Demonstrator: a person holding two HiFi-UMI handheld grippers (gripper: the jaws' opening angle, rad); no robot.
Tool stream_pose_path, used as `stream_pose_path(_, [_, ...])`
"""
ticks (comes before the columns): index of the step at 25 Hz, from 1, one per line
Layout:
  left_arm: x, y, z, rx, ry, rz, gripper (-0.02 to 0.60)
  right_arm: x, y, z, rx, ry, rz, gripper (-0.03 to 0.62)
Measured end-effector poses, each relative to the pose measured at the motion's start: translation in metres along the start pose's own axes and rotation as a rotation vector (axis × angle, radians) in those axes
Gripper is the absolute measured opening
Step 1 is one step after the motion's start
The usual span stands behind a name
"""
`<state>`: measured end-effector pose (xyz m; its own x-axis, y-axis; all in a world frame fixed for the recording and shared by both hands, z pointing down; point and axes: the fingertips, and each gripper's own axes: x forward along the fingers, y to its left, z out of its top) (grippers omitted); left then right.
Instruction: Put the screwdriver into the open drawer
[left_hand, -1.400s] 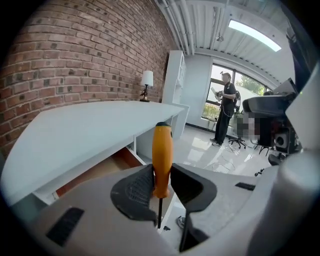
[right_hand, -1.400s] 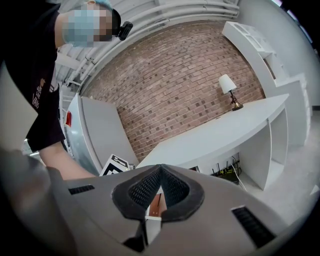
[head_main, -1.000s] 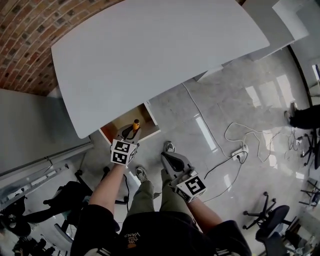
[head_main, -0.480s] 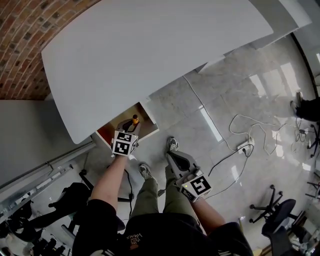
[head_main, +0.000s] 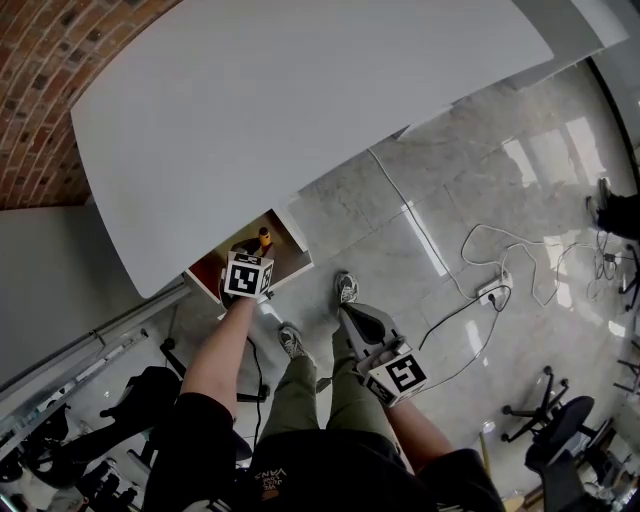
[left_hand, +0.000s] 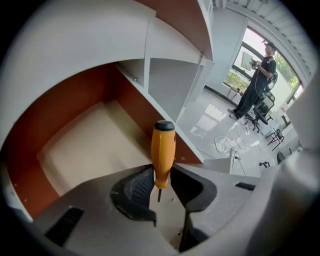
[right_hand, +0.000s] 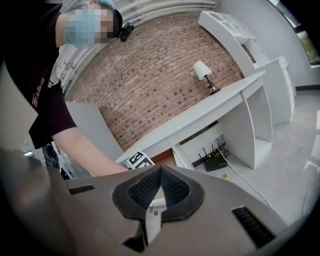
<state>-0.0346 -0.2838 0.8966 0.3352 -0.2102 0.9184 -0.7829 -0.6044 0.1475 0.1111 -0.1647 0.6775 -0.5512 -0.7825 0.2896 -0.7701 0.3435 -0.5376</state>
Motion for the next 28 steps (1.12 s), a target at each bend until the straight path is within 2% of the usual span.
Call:
stream_pose_path(4, [0.013, 0.005, -0.002, -0.035, 0.049, -0.005, 0.107, -0.001, -0.013, -0.006, -0.003, 0.036, -0.023, -0.005])
stream_pose_path(8, [0.026, 0.011, -0.003, -0.039, 0.099, -0.006, 0.107, 0.001, -0.02, -0.002, 0.016, 0.019, -0.022, -0.005])
stream_pose_path(12, [0.038, 0.015, -0.002, -0.048, 0.139, -0.003, 0.107, 0.001, -0.03, -0.007, 0.017, 0.047, -0.039, -0.005])
stream_pose_path(28, [0.067, 0.029, 0.007, -0.089, 0.106, 0.061, 0.107, 0.002, -0.058, -0.01, 0.045, 0.08, -0.05, -0.005])
